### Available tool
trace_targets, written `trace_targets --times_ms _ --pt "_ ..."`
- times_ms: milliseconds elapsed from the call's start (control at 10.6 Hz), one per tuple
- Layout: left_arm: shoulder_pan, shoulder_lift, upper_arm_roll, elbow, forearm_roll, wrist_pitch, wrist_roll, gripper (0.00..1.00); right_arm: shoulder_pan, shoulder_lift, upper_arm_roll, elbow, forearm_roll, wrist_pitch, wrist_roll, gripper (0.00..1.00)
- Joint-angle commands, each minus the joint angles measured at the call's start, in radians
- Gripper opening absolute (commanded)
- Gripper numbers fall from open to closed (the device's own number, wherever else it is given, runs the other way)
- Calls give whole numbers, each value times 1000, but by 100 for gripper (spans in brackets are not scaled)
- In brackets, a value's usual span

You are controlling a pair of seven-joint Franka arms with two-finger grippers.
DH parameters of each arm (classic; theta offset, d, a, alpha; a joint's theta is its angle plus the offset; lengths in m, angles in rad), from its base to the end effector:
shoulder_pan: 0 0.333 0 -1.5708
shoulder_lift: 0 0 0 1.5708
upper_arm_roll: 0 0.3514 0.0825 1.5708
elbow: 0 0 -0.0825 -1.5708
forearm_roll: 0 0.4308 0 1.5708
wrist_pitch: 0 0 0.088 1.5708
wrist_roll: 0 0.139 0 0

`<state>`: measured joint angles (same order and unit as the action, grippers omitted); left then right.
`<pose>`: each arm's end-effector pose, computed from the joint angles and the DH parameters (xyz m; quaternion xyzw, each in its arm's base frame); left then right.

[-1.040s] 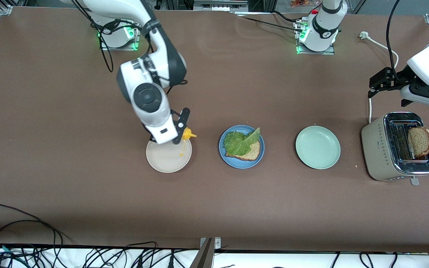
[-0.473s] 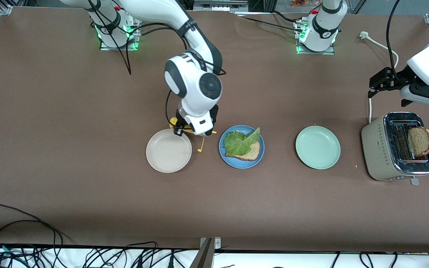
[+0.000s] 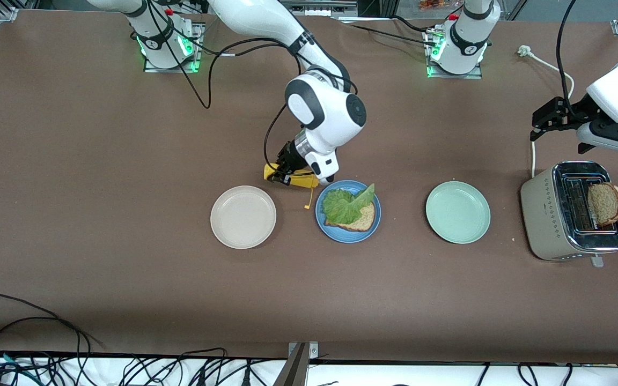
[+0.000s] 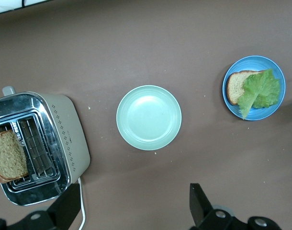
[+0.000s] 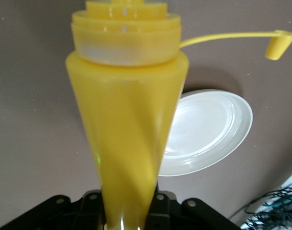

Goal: Make sandwich in blue plate with both arms
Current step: 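Tilt the mustard bottle nozzle down over the lettuce with the right gripper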

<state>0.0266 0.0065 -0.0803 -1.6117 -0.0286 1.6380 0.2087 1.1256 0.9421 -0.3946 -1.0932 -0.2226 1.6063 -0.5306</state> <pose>0.6087 -0.0364 0.6087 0.9914 -0.1300 0.0110 0.0137 0.5442 0.5669 0.2385 0.7219 0.6110 -0.1454 0.2905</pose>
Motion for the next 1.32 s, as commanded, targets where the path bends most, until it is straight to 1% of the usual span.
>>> trace_targets --times_ms 0,189,378,1040,1134,1229 --pt "3 9 1 29 -4 -21 12 100 6 107 -30 147 -35 -68 0 0" --pt "3 9 1 29 -5 -21 12 100 -16 115 -32 147 -35 -40 -2 0" --pt "3 9 1 27 -4 -21 12 100 -17 148 -33 148 -35 -22 7 0" --pt "1 9 1 29 -5 -21 12 100 -32 141 -36 148 -27 -3 20 0" --pt "1 9 1 30 -5 -20 12 100 -36 129 -36 147 0 4 21 0" --pt "1 9 1 30 -5 -21 12 100 -65 101 -38 147 85 18 24 0"
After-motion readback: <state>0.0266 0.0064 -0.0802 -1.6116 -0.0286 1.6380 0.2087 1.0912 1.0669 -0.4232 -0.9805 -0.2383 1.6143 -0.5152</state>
